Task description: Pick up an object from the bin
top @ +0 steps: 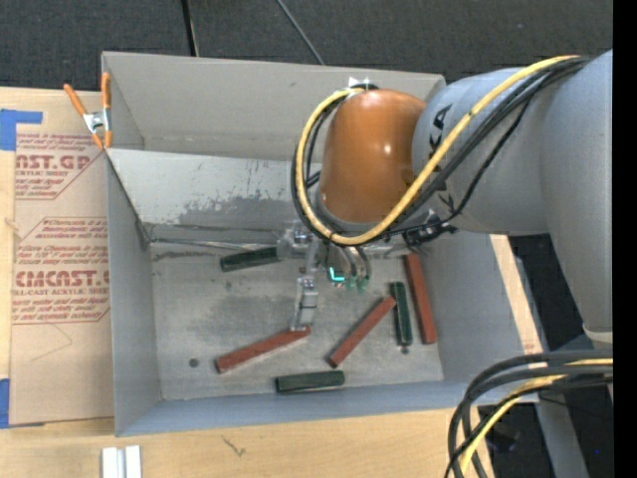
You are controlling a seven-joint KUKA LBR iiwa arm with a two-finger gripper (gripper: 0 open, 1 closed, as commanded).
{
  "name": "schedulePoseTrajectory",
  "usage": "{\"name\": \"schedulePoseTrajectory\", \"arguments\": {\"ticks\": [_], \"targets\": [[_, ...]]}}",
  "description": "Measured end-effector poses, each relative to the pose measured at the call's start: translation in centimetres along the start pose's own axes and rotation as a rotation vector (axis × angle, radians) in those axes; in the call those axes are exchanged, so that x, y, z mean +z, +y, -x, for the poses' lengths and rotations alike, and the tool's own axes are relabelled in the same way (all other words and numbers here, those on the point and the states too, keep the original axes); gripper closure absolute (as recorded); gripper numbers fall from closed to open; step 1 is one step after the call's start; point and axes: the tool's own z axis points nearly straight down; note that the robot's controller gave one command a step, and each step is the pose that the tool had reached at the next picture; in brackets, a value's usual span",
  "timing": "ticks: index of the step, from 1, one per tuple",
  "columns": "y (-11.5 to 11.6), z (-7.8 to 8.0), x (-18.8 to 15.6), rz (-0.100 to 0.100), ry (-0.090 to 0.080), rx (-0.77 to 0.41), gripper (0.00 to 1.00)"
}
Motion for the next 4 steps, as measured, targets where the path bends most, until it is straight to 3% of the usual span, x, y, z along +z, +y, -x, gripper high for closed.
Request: {"name": "schedulePoseTrajectory", "arguments": {"ticks": [1, 2, 3, 4], "targets": [[0.0, 0.2, -0.4, 0.0, -0.007, 0.001, 0.0], [1.4, -3.5, 6.3, 0.001, -0.011, -0.013, 0.0], [1.6, -4.6, 8.1, 0.0, -0.002, -0.02, 0.0], [1.3, -6.0, 5.8, 0.0, -0.004, 0.116, 0.0]]}}
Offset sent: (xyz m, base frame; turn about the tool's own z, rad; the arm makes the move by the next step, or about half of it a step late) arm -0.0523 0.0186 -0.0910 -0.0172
